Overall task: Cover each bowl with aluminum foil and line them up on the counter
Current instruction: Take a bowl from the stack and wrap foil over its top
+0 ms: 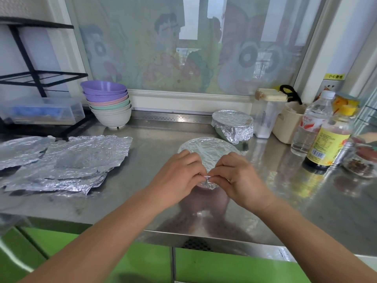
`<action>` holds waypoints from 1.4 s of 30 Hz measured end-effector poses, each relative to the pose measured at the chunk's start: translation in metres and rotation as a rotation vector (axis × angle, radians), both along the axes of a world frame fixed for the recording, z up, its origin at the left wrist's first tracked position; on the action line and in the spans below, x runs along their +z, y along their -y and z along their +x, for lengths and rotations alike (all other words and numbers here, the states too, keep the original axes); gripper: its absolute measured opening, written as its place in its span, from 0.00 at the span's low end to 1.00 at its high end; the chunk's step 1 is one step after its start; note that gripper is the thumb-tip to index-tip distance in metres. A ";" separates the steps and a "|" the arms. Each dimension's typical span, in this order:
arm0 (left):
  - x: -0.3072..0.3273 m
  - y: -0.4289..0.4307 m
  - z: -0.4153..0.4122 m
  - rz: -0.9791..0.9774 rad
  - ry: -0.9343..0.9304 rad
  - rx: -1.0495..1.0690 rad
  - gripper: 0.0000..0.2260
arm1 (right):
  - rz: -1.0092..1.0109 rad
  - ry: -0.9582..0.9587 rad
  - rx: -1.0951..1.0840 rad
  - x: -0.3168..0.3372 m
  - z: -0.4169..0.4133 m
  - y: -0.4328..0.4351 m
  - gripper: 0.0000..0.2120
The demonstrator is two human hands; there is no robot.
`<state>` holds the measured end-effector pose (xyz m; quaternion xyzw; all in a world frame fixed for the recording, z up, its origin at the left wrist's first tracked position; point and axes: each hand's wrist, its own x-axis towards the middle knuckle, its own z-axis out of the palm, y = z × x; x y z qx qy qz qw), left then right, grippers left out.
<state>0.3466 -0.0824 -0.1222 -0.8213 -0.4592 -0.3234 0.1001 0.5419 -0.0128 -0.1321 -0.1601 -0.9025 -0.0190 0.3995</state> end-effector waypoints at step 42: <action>0.010 -0.019 -0.012 -0.111 0.097 -0.102 0.06 | -0.028 -0.019 0.025 0.007 0.028 -0.016 0.13</action>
